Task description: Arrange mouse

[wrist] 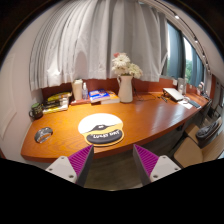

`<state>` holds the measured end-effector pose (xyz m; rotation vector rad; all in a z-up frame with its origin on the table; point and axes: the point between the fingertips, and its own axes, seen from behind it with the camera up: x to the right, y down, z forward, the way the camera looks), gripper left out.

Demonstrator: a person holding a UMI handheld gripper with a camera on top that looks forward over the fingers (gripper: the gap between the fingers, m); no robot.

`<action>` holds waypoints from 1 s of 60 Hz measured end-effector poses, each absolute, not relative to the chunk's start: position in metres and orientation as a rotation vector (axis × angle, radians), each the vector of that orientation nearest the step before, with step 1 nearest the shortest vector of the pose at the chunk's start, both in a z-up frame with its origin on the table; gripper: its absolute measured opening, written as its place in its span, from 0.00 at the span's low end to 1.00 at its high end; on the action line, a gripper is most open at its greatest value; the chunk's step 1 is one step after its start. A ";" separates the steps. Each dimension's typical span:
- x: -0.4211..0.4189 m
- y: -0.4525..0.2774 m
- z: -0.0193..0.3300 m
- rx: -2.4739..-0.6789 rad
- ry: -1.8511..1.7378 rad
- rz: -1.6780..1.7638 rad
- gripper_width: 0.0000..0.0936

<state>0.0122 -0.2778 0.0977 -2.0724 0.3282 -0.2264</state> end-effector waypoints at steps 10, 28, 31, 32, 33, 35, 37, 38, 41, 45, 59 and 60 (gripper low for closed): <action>-0.079 -0.256 0.045 -2.164 0.222 -0.122 0.83; -0.233 -0.181 0.016 -2.206 0.036 0.042 0.84; -0.253 -0.166 0.013 -2.210 0.006 0.053 0.85; -0.259 -0.162 0.011 -2.212 -0.003 0.058 0.85; -0.266 -0.157 0.010 -2.214 -0.012 0.063 0.85; -0.278 -0.147 0.007 -2.217 -0.028 0.074 0.85; -0.288 -0.137 0.004 -2.221 -0.039 0.082 0.85; -0.293 -0.132 0.002 -2.223 -0.043 0.086 0.85; -0.305 -0.118 -0.003 -2.235 -0.049 0.094 0.85; -0.319 -0.100 -0.010 -2.251 -0.054 0.096 0.84; -0.338 -0.048 -0.015 -2.264 -0.069 0.051 0.82; -0.339 -0.045 -0.015 -2.263 -0.071 0.050 0.82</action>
